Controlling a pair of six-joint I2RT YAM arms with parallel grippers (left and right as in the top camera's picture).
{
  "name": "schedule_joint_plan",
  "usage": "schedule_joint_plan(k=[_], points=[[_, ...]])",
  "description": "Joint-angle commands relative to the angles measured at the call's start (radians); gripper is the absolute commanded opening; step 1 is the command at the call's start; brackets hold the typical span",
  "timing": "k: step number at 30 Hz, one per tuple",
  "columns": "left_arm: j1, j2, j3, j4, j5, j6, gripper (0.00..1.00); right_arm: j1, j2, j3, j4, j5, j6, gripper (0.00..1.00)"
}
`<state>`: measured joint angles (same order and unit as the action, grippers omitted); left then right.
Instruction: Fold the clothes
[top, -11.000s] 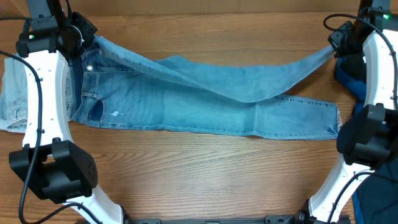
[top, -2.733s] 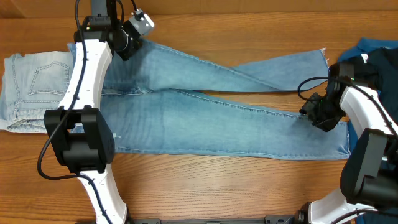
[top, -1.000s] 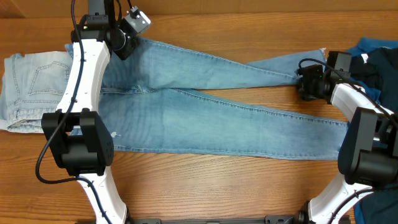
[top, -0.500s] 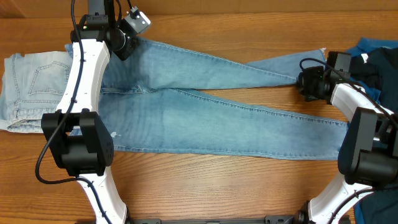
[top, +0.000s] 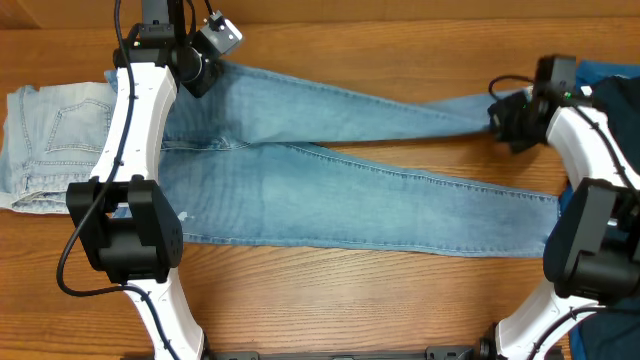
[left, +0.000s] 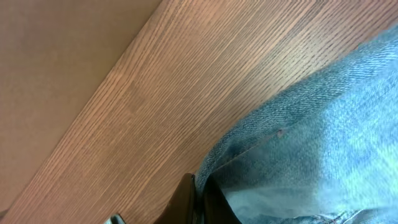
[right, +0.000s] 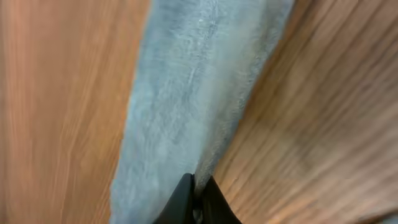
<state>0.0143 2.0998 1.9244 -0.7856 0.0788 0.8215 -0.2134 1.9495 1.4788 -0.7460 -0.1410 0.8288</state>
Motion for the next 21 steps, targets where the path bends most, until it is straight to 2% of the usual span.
schedule_joint_plan(k=[1,7,11,21], points=[[0.004,-0.092,0.031,0.014,-0.011,-0.037,0.04,-0.006,-0.043,0.115,-0.061,0.108,-0.074,0.04],[0.004,-0.154,0.031,0.017,-0.012,-0.038,0.04,-0.002,-0.044,0.227,-0.251,0.220,-0.109,0.04],[0.004,-0.153,0.031,-0.008,-0.012,-0.041,0.04,0.025,-0.044,0.318,-0.348,0.307,-0.184,0.04],[0.019,-0.141,0.028,-0.018,-0.008,-0.071,0.04,0.083,-0.037,0.329,-0.311,0.380,-0.228,0.04]])
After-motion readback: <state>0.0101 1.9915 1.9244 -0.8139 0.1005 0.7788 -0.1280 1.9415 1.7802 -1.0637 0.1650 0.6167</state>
